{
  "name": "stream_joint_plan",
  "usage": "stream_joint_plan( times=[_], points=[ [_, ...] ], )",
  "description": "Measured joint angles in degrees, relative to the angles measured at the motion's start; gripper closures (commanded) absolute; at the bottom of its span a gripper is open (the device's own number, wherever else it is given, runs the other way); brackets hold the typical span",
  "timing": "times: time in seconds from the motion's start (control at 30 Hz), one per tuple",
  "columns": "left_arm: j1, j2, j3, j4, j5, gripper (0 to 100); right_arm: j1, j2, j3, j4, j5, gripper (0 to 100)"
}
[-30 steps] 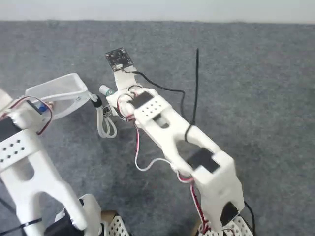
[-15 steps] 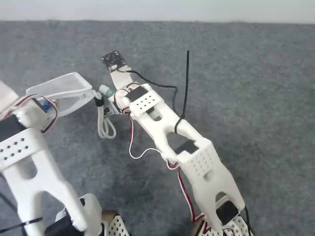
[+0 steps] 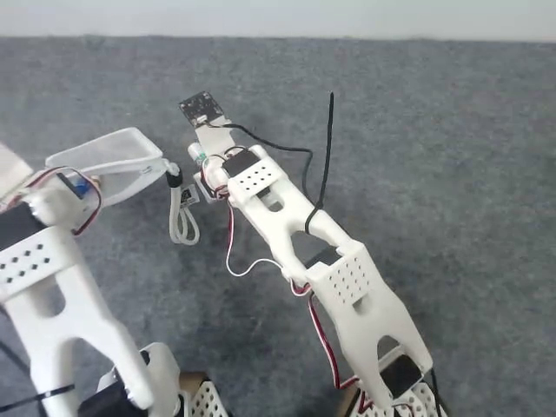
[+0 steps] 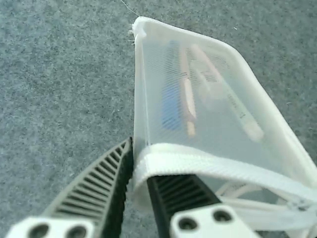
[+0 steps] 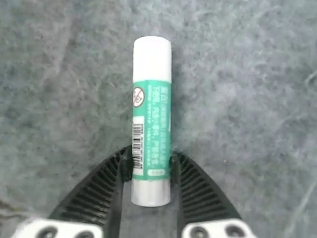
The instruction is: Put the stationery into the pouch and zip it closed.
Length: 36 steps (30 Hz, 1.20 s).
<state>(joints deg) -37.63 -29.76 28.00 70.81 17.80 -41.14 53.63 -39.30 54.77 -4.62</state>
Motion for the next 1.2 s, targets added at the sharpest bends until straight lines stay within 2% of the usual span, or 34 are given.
stream_joint_plan(
  times=[0.37,0.73,0.93,1.2],
  points=[
    [0.0,0.0,0.0,0.0,0.0,99,0.0,0.0,-5.63,12.04,0.0,99.2],
    [0.09,0.0,0.0,0.0,0.0,99,0.53,0.09,-20.31,33.14,0.0,99.2],
    [3.78,0.0,0.0,0.0,0.0,99,2.2,0.09,-28.48,44.84,0.0,99.2],
    [4.48,0.0,0.0,0.0,0.0,99,3.6,0.09,-26.11,45.71,0.0,99.2]
  ],
)
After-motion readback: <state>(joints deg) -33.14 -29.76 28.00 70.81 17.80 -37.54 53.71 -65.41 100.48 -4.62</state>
